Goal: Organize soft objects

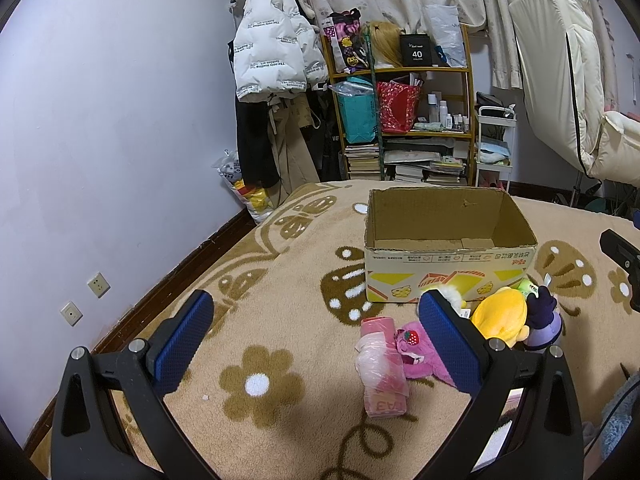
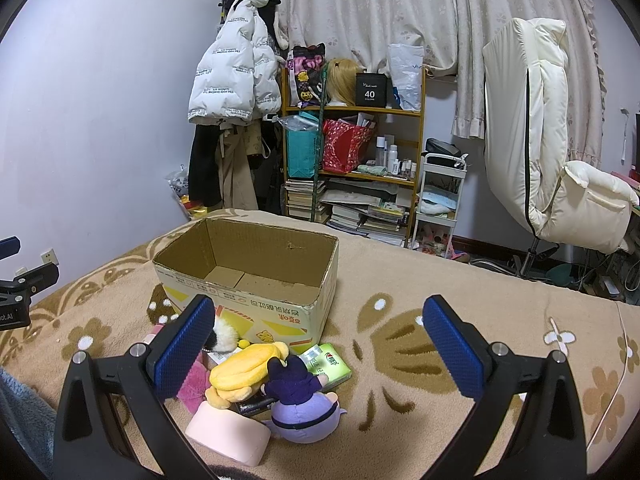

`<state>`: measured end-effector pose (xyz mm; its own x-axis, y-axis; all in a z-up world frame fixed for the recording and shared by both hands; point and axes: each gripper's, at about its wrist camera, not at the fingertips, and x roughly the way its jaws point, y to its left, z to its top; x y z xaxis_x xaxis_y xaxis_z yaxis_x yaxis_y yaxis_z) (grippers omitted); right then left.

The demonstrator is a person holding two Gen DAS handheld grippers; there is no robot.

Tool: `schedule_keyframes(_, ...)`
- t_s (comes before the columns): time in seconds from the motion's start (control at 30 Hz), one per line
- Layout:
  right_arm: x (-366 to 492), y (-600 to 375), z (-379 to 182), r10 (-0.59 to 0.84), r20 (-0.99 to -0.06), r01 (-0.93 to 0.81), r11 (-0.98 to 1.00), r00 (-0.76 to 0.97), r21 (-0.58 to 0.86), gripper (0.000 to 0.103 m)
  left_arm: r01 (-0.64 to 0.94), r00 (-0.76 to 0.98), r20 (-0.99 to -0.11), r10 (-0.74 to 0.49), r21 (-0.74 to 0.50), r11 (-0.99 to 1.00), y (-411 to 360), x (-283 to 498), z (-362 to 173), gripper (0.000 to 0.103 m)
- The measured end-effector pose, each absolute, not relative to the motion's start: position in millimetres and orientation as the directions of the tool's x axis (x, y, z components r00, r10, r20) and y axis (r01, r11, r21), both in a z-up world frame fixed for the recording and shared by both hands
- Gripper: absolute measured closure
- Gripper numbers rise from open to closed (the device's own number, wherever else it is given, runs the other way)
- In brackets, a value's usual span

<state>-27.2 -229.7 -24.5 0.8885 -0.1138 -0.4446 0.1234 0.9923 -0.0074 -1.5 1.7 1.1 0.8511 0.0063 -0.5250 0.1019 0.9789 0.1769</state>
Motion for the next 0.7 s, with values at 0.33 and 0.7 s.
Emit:
schedule_keyframes(0.33, -26.6, -229.7, -25.2, -0.114, -0.446, 0.123, 0.992, 0.888, -0.008, 0.000, 0.104, 0.851, -0.524, 0.004, 0.177, 0.979, 1.3, -1.9, -2.8, 0.001)
schedule_keyframes(0.7, -23.6, -227.3, -27.0, -0.113, -0.447, 0.123, 0.992, 0.887, -0.008, 0.000, 0.105, 0.849, -0.528, 0.006, 0.179, 0.978, -0.3, -1.9, -4.3, 0.001)
